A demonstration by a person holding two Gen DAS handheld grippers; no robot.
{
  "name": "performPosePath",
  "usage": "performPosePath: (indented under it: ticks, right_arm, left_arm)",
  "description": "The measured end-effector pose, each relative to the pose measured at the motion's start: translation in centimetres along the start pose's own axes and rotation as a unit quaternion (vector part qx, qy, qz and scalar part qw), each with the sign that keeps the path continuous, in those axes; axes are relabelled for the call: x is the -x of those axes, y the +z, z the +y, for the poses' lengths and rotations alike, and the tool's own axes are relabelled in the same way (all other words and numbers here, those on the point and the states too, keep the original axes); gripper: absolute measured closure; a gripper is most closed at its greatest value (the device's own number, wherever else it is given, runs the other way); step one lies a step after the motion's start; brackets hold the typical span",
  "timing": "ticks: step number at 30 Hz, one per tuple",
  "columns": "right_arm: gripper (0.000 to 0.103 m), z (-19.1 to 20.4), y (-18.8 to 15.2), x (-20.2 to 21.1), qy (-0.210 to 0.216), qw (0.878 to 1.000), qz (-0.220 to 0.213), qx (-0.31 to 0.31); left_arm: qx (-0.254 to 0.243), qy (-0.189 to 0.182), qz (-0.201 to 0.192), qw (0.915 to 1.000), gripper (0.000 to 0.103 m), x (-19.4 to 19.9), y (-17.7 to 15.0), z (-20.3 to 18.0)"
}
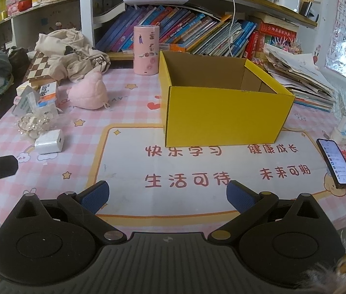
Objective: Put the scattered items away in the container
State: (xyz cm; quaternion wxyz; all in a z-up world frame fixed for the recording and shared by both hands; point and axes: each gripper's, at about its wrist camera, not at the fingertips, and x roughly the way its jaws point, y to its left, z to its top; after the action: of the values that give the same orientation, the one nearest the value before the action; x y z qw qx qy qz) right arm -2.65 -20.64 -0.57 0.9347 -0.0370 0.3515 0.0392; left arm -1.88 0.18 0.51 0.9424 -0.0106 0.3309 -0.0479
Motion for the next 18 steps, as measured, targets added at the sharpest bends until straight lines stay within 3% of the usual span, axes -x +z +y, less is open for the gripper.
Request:
performPosePath:
  ticks: [18]
  right_arm:
    - [0.000, 2.5, 0.4, 0.7, 0.026, 0.999, -0.006, 0.033]
  left_arm:
    - [0.022, 0.003, -0.008, 0.9997, 0.000, 1.2, -0.6, 1.8]
